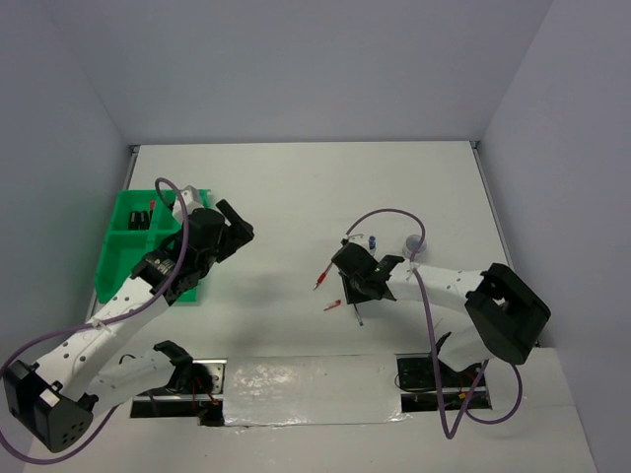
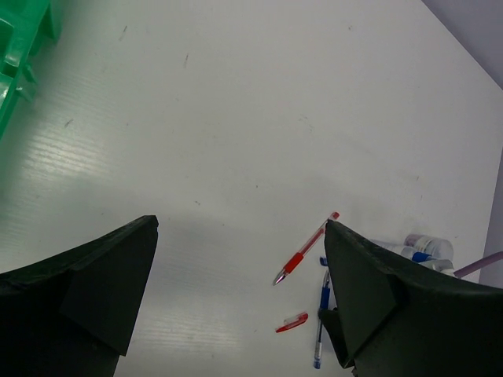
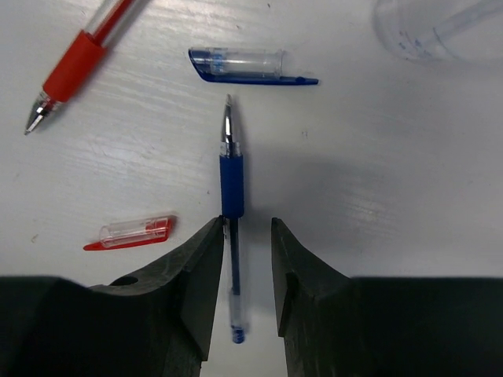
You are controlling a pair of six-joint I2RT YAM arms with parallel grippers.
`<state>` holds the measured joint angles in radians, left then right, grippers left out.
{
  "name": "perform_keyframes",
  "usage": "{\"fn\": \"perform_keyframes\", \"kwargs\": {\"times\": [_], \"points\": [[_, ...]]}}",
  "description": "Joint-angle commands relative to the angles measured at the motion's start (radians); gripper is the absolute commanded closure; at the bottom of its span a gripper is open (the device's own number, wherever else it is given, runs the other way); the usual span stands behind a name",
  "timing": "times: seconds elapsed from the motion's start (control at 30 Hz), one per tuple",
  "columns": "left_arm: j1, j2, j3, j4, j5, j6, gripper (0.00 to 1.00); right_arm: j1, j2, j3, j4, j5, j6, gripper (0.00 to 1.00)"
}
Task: Sort the stationery into containers
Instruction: Pick up the pen from the center of the board.
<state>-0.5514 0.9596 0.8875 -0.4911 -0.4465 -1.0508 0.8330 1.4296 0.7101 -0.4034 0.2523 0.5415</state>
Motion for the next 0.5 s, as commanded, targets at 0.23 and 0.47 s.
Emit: {"fn": "perform_keyframes", "kwargs": {"times": [0.23,0.47], "points": [[-0.004,-0.021,0.008,-0.015,-0.035,0.015,0.01,-0.002,0.049,-0.051,0.032,-0.062,-0.009,0.74],[-0.004,-0.002,0.004,0.006,-0.009,0.012,0.01,-0.002,-0.027,-0.051,-0.028,-0.022,0.02,1.0]]}}
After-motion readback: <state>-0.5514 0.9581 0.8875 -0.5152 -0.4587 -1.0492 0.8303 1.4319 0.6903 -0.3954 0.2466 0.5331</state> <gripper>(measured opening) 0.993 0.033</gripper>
